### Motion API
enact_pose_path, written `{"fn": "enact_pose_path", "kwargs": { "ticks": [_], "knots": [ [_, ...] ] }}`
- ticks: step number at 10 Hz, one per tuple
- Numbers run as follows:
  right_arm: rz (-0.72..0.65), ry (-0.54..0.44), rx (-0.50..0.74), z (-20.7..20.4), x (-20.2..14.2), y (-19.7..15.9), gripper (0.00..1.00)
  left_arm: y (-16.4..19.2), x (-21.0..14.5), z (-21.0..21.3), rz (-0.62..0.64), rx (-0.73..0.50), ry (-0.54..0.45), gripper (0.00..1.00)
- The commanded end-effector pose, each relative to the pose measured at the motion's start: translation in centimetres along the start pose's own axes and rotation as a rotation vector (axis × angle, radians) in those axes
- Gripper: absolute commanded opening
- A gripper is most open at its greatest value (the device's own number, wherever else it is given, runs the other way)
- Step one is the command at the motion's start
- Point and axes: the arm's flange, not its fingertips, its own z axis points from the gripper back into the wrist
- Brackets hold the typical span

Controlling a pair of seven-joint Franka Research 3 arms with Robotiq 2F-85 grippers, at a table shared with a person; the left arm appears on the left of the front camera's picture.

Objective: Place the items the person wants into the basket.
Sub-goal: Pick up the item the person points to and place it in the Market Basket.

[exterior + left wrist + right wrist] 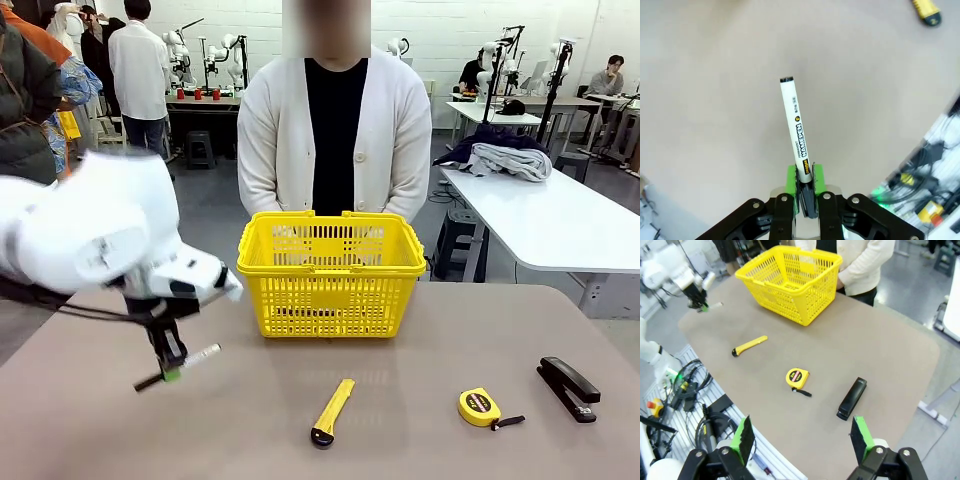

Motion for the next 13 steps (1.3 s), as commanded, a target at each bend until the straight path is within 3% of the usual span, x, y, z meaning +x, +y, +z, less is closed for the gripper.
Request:
{"fn": "enact_pose_path", "kwargs": {
  "ticks": [1, 6, 12, 13],
  "knots": [
    [0.009, -0.021, 0.014, -0.2, 0.2, -0.2, 1.0, 0.5, -1.0, 8.1, -0.004, -0.006, 0.014, 0.0],
    [0.009, -0.021, 0.014, -0.2, 0.2, -0.2, 1.0, -0.1, -2.0, 13.5, 0.019, 0.016, -0.005, 0.0],
    [0.009, -0.021, 0.014, -0.2, 0.2, -0.2, 1.0, -0.1, -2.0, 13.5, 0.019, 0.016, -0.005, 0.0],
    [0.009, -0.021, 0.014, -0.2, 0.2, -0.2, 1.0, 0.0, -1.8, 13.5, 0.018, 0.015, -0.004, 0.15]
  ]
}}
